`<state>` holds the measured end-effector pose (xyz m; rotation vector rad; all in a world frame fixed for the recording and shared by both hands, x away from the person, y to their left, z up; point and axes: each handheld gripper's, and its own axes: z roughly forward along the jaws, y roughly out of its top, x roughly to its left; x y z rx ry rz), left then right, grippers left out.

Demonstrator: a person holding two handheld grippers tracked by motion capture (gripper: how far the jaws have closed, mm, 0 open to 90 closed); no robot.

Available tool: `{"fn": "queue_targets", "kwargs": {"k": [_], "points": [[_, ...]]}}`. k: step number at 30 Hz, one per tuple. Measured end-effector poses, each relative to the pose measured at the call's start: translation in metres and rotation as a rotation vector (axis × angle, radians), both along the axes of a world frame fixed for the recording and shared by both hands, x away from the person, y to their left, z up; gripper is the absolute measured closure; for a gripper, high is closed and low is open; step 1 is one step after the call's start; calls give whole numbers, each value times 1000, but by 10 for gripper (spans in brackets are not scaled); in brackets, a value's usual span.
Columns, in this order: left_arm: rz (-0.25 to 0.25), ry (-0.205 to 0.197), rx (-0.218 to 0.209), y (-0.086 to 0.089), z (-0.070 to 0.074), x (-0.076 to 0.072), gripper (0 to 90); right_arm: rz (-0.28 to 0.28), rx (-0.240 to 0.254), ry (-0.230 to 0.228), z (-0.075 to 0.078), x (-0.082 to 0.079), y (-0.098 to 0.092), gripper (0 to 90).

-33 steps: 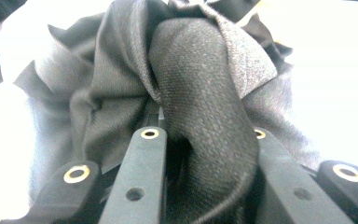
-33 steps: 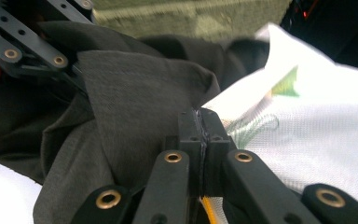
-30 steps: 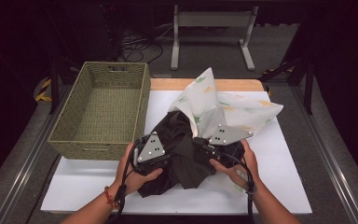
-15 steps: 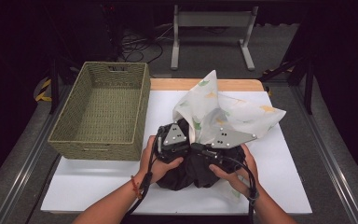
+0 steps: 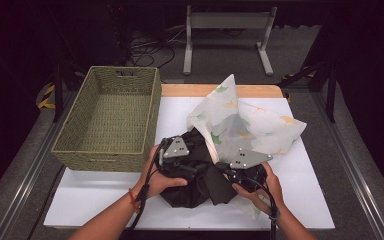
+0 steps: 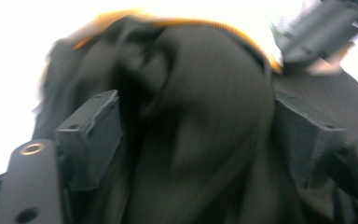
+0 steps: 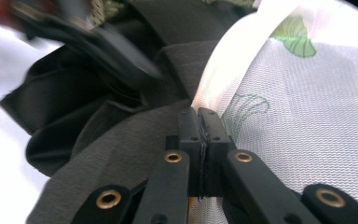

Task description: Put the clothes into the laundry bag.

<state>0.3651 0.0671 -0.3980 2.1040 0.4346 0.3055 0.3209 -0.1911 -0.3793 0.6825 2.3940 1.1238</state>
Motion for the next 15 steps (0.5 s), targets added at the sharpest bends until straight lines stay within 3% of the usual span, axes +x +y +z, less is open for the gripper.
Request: {"fn": "queue_targets", "kwargs": {"k": [4, 7, 8, 9, 11, 13, 15], "points": [[-33, 81, 50, 17, -15, -12, 107, -7, 1, 12, -3, 1, -3, 897], [-46, 102, 158, 13, -36, -18, 88, -8, -10, 23, -7, 2, -3, 897], [-50, 101, 202, 8, -44, -18, 88, -8, -15, 27, -9, 2, -2, 896], [-55, 104, 219, 4, -49, -17, 93, -9, -21, 30, -11, 3, -1, 897], [-19, 64, 289, -5, -60, -16, 154, -4, -32, 39, -16, 4, 1, 896], [-25, 92, 246, -6, -62, -10, 211, -2, -40, 51, -20, 4, 3, 896], [-9, 76, 239, -5, -61, -5, 376, 3, -51, 57, -25, 5, 6, 896]]}}
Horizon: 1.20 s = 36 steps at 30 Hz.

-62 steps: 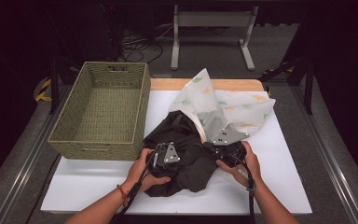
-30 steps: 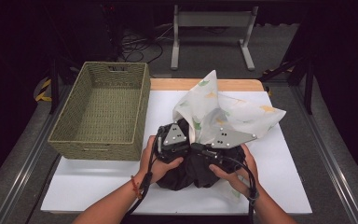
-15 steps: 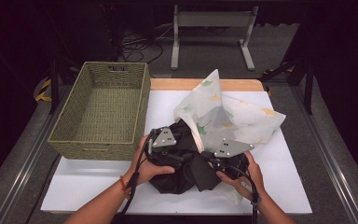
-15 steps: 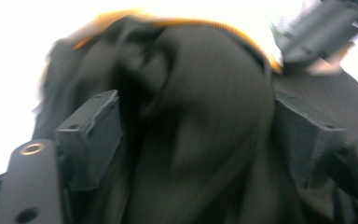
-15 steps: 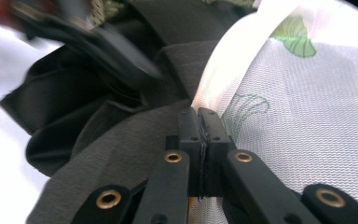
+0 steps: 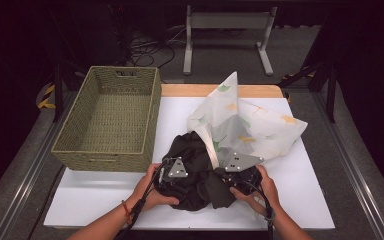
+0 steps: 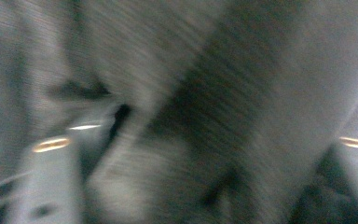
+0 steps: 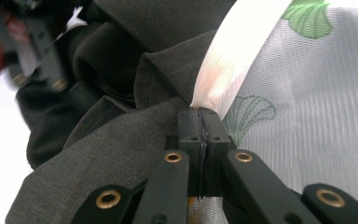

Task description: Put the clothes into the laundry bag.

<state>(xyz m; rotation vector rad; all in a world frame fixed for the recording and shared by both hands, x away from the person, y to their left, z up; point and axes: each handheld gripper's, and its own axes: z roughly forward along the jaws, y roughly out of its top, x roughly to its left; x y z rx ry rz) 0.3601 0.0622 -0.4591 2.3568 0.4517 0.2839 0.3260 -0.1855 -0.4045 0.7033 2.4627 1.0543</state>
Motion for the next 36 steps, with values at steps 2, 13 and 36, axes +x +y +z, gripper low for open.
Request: {"fn": "queue_targets", "kwargs": {"k": [2, 13, 36], "points": [[1, -7, -4, 3, 0, 3, 539, 3, -1, 5, -2, 1, 1, 895], [-2, -71, -175, 19, 33, -13, 754, 68, 78, -20, 16, -9, 13, 896], [-31, -145, -327, -26, 69, -9, 758, 110, 265, -100, 86, -24, 21, 898]]}}
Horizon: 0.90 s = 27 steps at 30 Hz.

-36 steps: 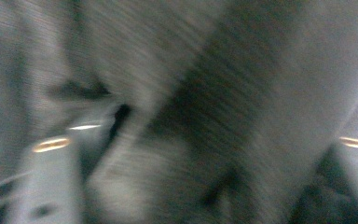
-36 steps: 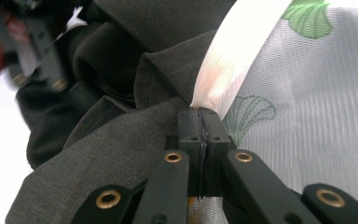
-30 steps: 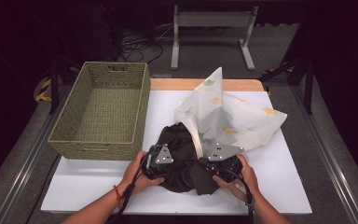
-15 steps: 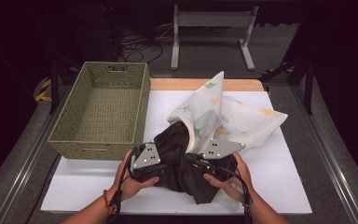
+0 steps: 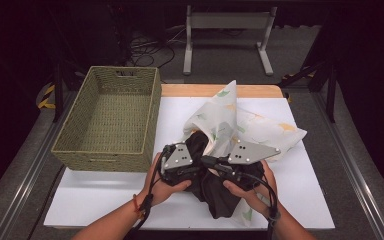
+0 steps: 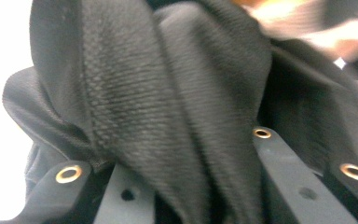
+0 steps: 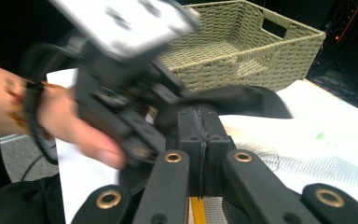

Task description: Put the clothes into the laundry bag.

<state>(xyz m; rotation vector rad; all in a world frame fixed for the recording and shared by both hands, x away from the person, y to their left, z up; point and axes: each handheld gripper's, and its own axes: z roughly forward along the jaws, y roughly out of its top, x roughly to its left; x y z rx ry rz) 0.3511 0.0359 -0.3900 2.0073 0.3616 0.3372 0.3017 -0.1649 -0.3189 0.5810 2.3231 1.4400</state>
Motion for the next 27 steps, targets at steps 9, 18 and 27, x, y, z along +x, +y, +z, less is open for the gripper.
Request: {"fn": "queue_targets", "kwargs": {"k": [9, 18, 27], "points": [[114, 19, 49, -30, -28, 35, 757, -47, -17, 46, -25, -3, -24, 897], [-114, 120, 91, -30, -49, 27, 648, -117, 16, 27, -30, 7, -29, 897], [-109, 71, 116, 26, -28, -5, 259, -124, -9, 41, -41, 3, -42, 897]]}}
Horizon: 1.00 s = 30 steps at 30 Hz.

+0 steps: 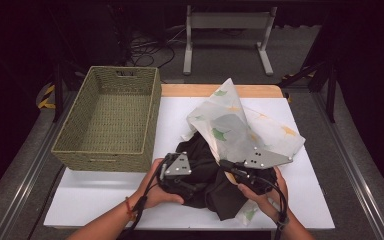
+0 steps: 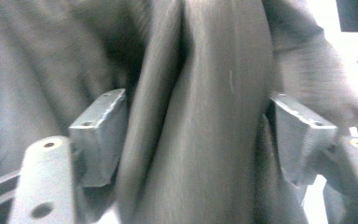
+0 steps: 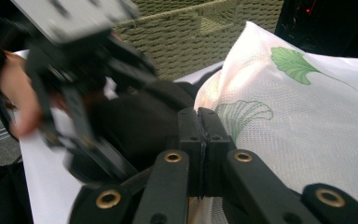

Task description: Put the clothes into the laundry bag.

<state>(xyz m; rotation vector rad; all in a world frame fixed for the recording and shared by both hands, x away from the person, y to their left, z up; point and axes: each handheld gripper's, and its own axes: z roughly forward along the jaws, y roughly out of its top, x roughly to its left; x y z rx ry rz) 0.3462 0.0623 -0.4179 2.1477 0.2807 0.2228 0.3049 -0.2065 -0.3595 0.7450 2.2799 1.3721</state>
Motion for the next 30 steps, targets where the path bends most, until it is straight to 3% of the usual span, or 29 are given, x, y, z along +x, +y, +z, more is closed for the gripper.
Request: {"fn": "queue_targets", "kwargs": {"k": [4, 6, 8, 10, 12, 14, 16, 18, 19, 20, 21, 22, 24, 25, 26, 29, 30], "points": [[50, -5, -72, 22, 6, -1, 191, -2, 4, 6, 0, -3, -3, 897], [62, -8, -82, 23, 7, 1, 179, 2, -5, 6, 1, -5, -1, 897], [74, 20, -112, 13, 7, 16, 166, 17, -16, 12, 0, -5, 2, 897], [70, 37, -99, 3, 5, 24, 152, 22, -20, 12, 0, -4, 3, 896], [82, -2, -57, -16, -1, 33, 100, 19, -28, 19, -1, -3, 3, 896], [72, 31, -36, -35, -9, 45, 69, 10, -39, 24, -1, -2, 0, 896], [65, 24, -18, -41, -11, 48, 39, 5, -41, 33, -1, -1, -3, 896], [60, 56, -7, -51, -16, 57, 32, -8, -48, 41, -4, 2, -5, 895], [71, 52, 14, -55, -17, 58, 76, -12, -58, 41, -5, 3, -5, 895], [80, 31, 34, -58, -18, 59, 182, -16, -66, 46, -7, 4, -4, 895], [79, -1, 68, -65, -20, 57, 383, -18, -71, 50, -9, 7, -3, 895], [84, -15, 66, -65, -20, 56, 494, -15, -68, 57, -10, 9, -2, 895], [91, -13, 46, -63, -17, 56, 633, -6, -65, 54, -10, 10, 0, 896], [86, -11, 20, -59, -15, 55, 671, 3, -63, 53, -10, 10, 2, 896], [86, -11, 20, -59, -15, 55, 691, 3, -63, 53, -10, 10, 2, 896], [85, -39, -46, -43, 7, 38, 710, 35, -35, 39, 1, 9, 10, 897], [85, -39, -46, -43, 7, 38, 712, 35, -35, 39, 1, 9, 10, 897]]}}
